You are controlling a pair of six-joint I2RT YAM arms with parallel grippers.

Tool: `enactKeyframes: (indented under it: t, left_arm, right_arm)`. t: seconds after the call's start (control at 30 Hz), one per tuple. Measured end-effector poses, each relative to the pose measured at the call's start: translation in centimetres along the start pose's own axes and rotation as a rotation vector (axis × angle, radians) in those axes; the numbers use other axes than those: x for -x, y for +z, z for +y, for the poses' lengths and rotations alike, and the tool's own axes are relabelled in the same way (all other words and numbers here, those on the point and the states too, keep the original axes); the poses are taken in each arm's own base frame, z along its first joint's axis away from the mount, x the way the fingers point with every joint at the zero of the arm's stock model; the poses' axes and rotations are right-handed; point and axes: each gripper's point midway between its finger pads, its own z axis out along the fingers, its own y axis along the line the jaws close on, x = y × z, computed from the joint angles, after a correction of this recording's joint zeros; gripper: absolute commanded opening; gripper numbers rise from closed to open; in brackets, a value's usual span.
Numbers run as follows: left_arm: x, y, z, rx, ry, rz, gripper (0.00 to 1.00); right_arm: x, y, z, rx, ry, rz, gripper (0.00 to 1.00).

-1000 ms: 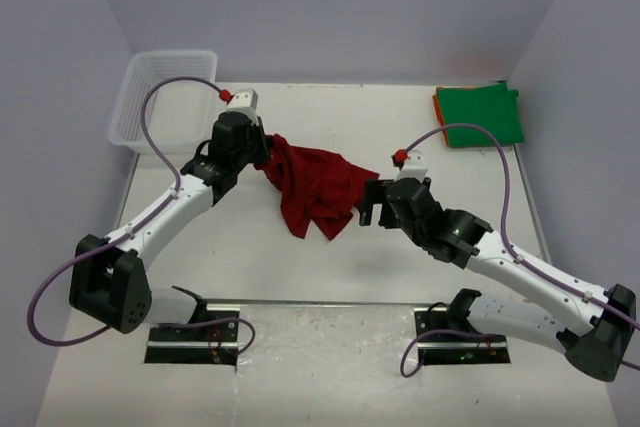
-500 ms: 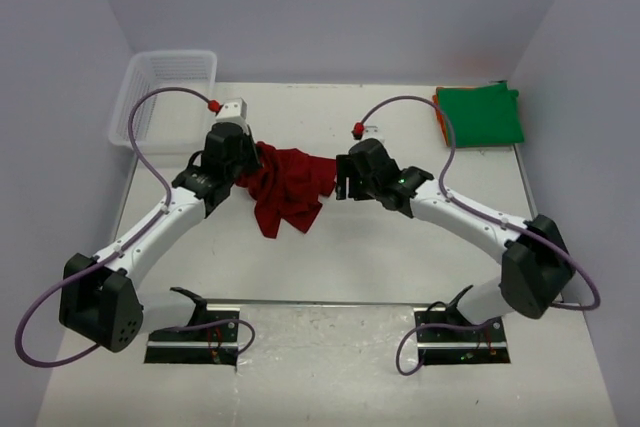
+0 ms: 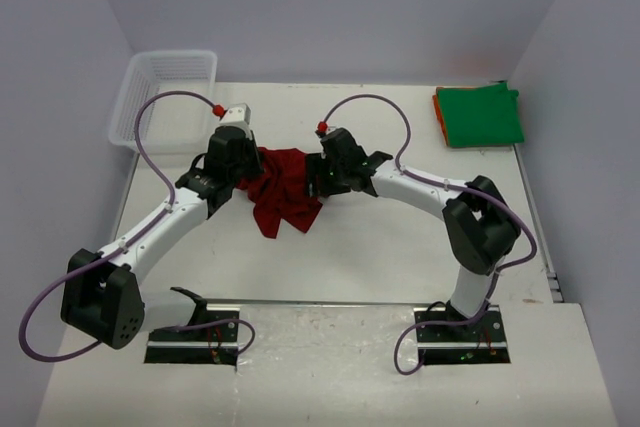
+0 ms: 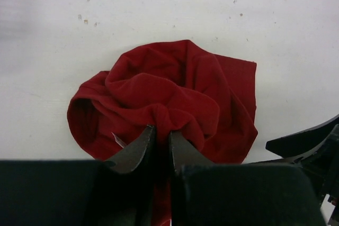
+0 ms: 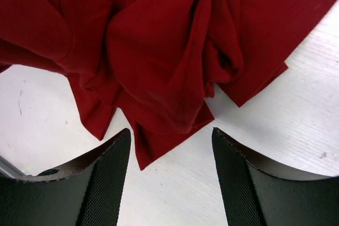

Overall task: Fold and stack the t-shirts
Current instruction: Flatten out the tshirt

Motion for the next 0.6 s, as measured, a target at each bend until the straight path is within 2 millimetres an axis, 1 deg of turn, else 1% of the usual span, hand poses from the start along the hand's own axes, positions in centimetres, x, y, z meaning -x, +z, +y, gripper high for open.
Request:
enactKeyframes:
  t: [0.1,0.23,0.33,0.37,0.43,0.47,0.5,0.57,0.6]
  left_arm:
    - [0.0,0.0,-0.1,-0.006,0.0,0.001,0.14]
    - [0.0,0.0,-0.2,-0.008,-0.001,-0.001,0.14]
    - [0.0,0.0,-0.2,-0.011,-0.001,0.0,0.15]
    - [0.0,0.0,-0.2,-0.011,-0.001,0.0,0.15]
    - [0.0,0.0,-0.2,-0.011,0.0,0.0,0.15]
    - [0.0,0.0,-0.2,-0.011,0.0,0.0,0.15]
    - [0.0,0.0,-0.2,-0.011,0.0,0.0,0.15]
    - [0.0,0.0,-0.2,-0.011,0.001,0.001,0.16]
    - [0.0,0.0,-0.2,-0.011,0.004,0.001,0.16]
  right_arm:
    - [-0.4,0.8,0.2,0.016,0.004,0.016,0.58]
    - [-1.0,2.0,-0.3,0.013,0.011,0.032,0.56]
    - [-1.4,2.9,-0.8,0.006,0.02,0.05,0.49]
    - [-1.6,3.2,-1.0,0.005,0.024,0.055,0.45]
    - [-1.7,3.7,-1.4,0.0,0.033,0.062,0.38]
    - [-1.8,3.9,-1.6,-0.003,0.037,0.064,0.28]
    - [-1.9,4.1,-1.8,-0.006,0.039,0.067,0.22]
    - [-2.0,4.4,-2.1,-0.011,0.042,0.071,0.05]
    - [-2.0,4.4,-2.1,-0.012,0.043,0.072,0.0]
